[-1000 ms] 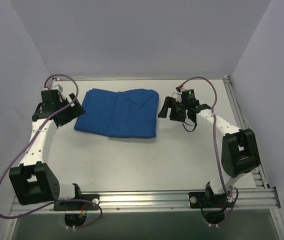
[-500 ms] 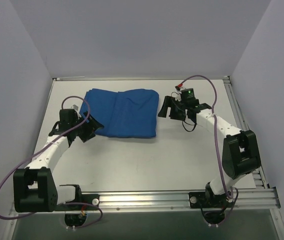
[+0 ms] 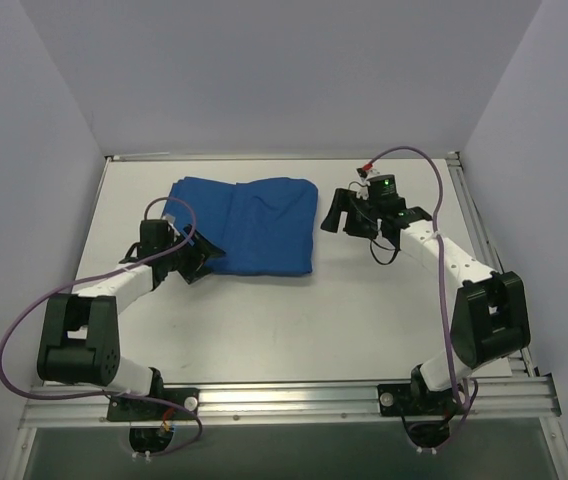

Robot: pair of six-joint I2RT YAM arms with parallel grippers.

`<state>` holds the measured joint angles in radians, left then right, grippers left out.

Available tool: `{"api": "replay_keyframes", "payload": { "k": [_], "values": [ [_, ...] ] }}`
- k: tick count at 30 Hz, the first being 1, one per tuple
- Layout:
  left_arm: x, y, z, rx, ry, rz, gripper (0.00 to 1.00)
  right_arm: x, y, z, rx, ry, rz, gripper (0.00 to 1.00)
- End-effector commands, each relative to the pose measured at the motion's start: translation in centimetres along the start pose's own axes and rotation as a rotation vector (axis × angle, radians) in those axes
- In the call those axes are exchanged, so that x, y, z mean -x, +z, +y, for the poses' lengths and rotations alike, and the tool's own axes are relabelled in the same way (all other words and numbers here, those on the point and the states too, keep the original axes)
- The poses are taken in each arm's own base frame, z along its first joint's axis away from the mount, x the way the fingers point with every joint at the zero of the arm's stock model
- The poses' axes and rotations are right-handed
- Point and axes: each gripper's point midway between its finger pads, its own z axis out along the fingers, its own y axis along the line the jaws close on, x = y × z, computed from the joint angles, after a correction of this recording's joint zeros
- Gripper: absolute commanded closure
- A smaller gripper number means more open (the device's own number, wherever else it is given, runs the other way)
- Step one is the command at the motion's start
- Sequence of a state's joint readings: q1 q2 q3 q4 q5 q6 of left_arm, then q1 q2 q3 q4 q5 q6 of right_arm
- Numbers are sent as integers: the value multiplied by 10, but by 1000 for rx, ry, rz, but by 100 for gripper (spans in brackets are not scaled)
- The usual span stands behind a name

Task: Open and lay out the surgical kit
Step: Open the surgical kit at the center of the board.

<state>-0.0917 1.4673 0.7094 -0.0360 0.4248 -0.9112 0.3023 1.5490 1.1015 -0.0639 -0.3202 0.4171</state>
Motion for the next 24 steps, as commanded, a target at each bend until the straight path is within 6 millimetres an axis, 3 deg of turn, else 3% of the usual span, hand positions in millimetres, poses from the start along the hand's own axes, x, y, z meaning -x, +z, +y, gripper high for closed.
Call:
{"api": "replay_keyframes", "payload": {
  "k": [1, 6, 14, 20, 24],
  "values": [
    [7, 5, -15, -52, 5, -26, 26, 5, -12, -3, -13, -10, -28, 25],
    [0, 4, 1, 2, -32, -37, 27, 6, -12, -2, -10, -6, -32, 25],
    [2, -7, 4, 37, -18, -84, 28, 2, -10, -3, -5, 4, -26, 25],
    [4, 4, 3, 18, -22, -70, 28, 2, -12, 0, 3, 5, -29, 25],
    [5, 11, 2, 7, -27, -68, 33, 4, -13, -1, -2, 0, -28, 25]
  ]
}}
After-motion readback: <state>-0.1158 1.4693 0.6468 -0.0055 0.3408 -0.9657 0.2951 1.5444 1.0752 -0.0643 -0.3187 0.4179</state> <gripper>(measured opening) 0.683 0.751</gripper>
